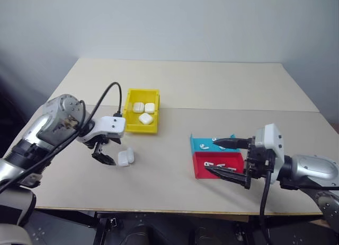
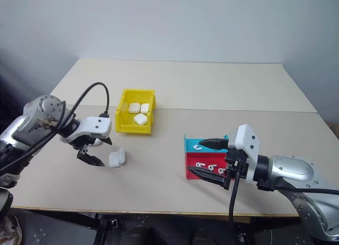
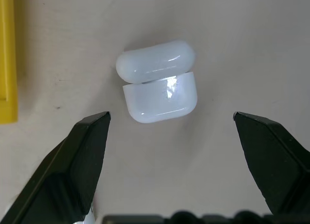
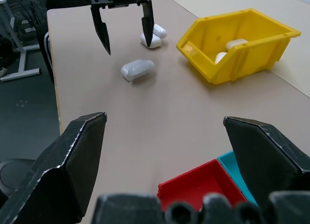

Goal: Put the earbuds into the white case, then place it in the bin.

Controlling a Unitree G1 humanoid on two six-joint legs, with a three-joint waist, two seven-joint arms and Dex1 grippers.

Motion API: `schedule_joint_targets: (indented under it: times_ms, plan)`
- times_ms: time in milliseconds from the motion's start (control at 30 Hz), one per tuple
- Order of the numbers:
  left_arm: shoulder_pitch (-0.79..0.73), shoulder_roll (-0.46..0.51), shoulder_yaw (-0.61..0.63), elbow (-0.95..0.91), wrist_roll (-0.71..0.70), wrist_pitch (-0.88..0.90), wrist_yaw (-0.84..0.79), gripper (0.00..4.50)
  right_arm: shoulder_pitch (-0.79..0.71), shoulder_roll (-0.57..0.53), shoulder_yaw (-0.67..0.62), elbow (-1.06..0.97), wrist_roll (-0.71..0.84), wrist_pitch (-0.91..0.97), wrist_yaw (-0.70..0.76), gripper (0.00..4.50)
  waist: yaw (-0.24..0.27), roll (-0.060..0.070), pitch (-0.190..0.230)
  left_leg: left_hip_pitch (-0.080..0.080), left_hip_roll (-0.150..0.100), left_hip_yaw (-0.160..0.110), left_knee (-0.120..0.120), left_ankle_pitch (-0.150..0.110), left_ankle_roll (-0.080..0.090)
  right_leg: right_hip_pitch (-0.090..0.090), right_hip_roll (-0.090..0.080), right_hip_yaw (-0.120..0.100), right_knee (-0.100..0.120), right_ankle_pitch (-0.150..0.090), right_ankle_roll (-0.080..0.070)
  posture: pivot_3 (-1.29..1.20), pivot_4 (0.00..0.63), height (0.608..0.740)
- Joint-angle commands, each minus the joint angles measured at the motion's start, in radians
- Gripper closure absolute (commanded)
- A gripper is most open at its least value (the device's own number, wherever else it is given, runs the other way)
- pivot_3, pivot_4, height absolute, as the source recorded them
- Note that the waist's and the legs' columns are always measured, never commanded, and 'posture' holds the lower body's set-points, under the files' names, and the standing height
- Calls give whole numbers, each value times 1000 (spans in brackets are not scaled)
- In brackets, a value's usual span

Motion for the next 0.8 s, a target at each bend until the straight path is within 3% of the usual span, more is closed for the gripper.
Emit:
schedule_joint_targets:
  times_ms: [33, 800]
  plan:
    - [-45, -8, -39, -39, 39, 84, -5, 45, 10, 1, -35, -39, 15, -15, -12, 0, 0, 0, 0, 0, 0, 0, 0, 0, 0, 0, 0, 0, 0, 0, 0, 0, 150, 740]
    - [49, -120, -66, -67, 175, 163, 48, 45, 19, -2, -44, -58, 25, -15, -34, 0, -1, 0, 0, 0, 0, 0, 0, 0, 0, 0, 1, 0, 0, 0, 0, 0, 150, 740]
